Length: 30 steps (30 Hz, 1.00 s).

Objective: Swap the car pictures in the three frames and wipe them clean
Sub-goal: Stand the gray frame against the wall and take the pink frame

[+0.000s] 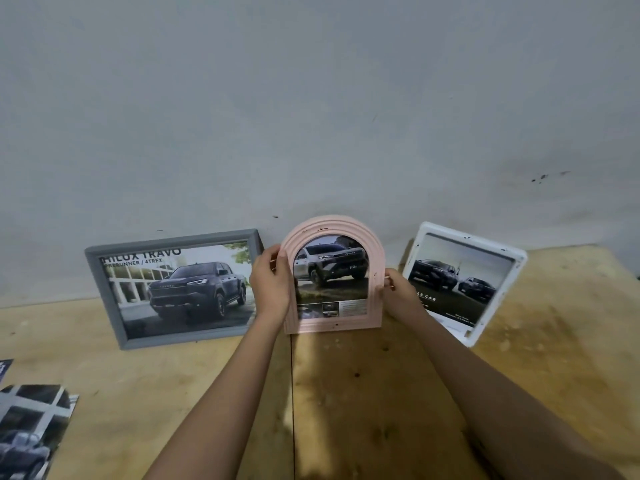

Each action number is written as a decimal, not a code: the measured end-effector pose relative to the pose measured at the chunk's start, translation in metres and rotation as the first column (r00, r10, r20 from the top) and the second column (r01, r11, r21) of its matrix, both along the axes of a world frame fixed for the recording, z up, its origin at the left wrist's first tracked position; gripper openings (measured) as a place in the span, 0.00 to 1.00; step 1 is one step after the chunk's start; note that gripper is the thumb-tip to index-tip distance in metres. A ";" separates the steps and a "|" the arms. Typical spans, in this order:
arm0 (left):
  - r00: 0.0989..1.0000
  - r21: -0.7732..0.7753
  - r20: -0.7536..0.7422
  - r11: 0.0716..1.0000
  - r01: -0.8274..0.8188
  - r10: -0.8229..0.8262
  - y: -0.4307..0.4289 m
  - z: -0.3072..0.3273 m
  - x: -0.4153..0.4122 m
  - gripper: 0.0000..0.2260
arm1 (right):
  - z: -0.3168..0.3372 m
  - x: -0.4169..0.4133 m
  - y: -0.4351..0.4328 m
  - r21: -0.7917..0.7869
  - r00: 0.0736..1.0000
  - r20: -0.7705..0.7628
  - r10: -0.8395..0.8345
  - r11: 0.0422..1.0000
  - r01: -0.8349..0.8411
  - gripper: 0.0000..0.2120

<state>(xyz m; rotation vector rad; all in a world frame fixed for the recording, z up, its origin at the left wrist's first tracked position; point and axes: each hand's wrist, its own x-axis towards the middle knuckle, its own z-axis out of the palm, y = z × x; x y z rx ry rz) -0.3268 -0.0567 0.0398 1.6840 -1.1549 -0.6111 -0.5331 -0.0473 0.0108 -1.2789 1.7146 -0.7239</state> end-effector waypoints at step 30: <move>0.804 0.328 -0.317 0.737 0.591 -0.504 0.155 -0.048 0.066 0.17 | -0.064 0.029 0.268 -0.401 0.865 -0.474 -0.166 0.915 -0.044 0.15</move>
